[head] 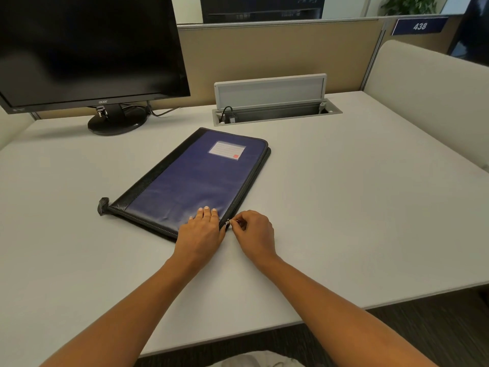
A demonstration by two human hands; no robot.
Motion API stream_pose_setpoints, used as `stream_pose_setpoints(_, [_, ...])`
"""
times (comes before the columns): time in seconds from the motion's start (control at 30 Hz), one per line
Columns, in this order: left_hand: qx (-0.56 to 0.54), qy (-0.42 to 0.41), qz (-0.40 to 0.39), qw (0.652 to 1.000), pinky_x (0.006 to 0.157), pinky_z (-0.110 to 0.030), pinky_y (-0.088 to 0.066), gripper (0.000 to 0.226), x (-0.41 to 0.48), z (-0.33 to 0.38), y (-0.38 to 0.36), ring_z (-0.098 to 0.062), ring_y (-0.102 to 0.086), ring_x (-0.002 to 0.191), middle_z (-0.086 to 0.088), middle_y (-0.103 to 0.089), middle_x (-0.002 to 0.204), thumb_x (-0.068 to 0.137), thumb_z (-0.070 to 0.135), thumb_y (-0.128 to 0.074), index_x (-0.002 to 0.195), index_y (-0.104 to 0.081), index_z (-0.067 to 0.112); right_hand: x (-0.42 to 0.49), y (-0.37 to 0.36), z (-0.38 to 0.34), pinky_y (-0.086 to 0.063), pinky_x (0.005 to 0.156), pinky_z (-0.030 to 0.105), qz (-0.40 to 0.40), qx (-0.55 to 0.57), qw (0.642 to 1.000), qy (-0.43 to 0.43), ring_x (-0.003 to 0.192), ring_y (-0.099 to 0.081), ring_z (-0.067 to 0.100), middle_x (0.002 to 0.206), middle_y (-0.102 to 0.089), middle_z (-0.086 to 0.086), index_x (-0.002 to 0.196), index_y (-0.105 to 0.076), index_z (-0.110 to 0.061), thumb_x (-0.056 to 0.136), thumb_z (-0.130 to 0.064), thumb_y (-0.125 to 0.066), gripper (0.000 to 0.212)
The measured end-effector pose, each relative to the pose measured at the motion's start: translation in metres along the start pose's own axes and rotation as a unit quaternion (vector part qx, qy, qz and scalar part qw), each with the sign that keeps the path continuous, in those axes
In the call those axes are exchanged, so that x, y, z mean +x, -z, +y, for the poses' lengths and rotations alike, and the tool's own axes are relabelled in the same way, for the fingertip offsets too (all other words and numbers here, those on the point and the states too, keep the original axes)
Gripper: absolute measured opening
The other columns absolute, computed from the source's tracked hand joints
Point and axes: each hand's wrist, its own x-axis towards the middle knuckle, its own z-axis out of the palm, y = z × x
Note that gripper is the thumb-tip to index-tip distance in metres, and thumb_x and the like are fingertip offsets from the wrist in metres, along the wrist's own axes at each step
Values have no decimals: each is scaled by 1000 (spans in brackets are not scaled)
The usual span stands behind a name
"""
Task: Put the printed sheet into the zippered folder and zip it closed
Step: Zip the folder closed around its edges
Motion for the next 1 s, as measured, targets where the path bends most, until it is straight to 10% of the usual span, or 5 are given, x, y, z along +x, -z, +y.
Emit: stream_pose_setpoints(1.0, [27,-30,-41,998,113,-36,-23,58,-9,-17,1,-24,-17,142,-13,-18,154,99,42,-19,145,-12,7,-12,-10,-5,-32,67,18,-82,0,993,79,83,-57,20,89,-67,8,89,-69,-10,86,-20,-58,15])
